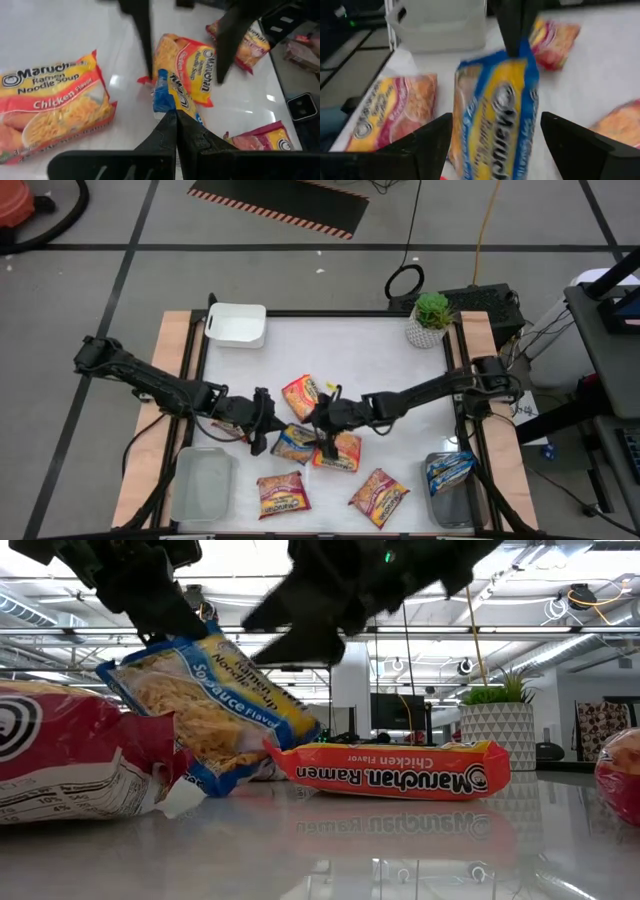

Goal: Sort Maruchan noodles
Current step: Put the blue noodle pack into the black bin

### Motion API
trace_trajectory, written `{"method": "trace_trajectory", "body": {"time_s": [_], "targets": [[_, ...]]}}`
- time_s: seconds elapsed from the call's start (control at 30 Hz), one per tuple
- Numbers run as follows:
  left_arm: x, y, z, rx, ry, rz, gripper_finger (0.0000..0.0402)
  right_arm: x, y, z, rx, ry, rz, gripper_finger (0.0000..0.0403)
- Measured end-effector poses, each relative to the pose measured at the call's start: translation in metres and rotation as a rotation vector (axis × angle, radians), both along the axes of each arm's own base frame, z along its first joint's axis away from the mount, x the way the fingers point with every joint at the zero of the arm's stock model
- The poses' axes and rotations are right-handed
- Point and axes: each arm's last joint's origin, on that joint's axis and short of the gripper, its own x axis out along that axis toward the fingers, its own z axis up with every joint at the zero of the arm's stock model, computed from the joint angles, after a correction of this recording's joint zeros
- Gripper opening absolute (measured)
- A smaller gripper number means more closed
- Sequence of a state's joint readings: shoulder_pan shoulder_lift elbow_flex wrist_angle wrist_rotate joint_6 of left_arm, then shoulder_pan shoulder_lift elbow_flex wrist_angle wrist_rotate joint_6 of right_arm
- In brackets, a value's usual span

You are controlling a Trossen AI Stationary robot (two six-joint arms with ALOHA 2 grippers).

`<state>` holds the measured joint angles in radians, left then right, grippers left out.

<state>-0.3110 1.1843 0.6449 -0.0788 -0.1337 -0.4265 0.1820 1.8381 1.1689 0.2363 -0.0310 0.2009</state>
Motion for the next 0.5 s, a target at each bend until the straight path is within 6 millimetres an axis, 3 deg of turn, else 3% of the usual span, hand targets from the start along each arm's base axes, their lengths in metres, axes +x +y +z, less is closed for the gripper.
{"method": "trace_trajectory", "body": {"time_s": [0.17,0.5], "targets": [[0.0,-0.005,-0.001,0.001,-0.008,-0.019,0.0001,0.008,0.001,-0.017,0.035,-0.008,0.03,0.0297],[0.0,-0.008,0.001,0.023,-0.026,-0.033,0.0001,0.009,-0.001,-0.019,0.125,0.011,0.118,0.0281]]}}
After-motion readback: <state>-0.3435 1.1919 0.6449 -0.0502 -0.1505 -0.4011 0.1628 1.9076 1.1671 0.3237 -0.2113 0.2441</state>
